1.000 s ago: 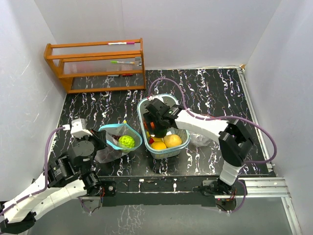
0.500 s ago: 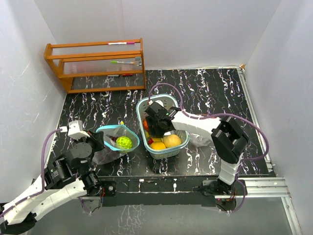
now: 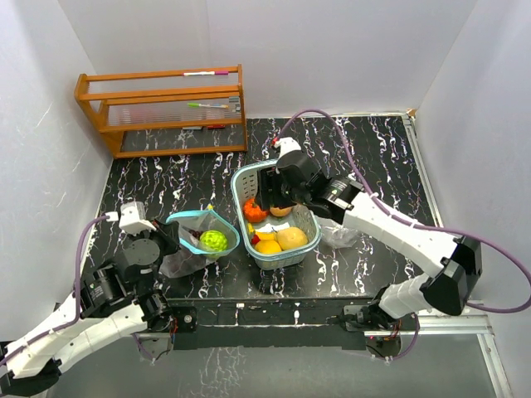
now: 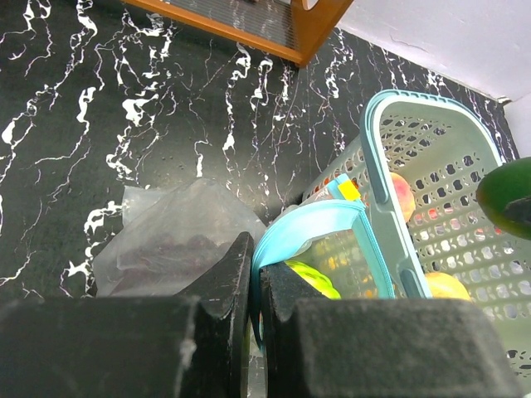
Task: Place the food in the zip-top bag and seal the zipper
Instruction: Pick up the fake fruit from the bin, then place the fake fruit in the zipper food storage bag.
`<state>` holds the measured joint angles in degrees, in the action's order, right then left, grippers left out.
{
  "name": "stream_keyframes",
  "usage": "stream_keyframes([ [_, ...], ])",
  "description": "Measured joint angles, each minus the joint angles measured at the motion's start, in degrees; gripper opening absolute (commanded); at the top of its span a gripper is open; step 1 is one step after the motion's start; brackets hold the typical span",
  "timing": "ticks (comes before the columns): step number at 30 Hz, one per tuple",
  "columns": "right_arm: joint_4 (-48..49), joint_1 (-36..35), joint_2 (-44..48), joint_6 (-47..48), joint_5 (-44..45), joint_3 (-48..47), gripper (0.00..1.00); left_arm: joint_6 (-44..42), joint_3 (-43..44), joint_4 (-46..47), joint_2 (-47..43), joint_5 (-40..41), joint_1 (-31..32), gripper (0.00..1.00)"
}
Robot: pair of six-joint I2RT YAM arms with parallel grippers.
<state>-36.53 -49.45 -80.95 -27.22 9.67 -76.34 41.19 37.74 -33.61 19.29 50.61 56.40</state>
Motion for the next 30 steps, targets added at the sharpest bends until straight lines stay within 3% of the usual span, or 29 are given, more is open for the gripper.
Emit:
stream_keyframes([
  [8,7.63,-0.81,3.26,1.46,-14.36,1.18,0.08,-0.02,0.0,1.57,1.99,-0.7,0.02,0.0],
  [12,11.39,-6.05,1.97,1.66,-17.27,1.01,0.08,-0.02,0.0,2.19,2.54,-1.18,0.02,0.0],
  [18,14.49,-12.48,-3.61,1.57,-18.97,0.72,0.08,-0.02,0.0,2.29,2.67,-1.79,0.02,0.0],
  [30,18.05,-13.11,-11.65,-0.17,-15.23,-2.4,0.08,0.0,0.0,2.97,2.69,-2.84,0.0,0.0],
])
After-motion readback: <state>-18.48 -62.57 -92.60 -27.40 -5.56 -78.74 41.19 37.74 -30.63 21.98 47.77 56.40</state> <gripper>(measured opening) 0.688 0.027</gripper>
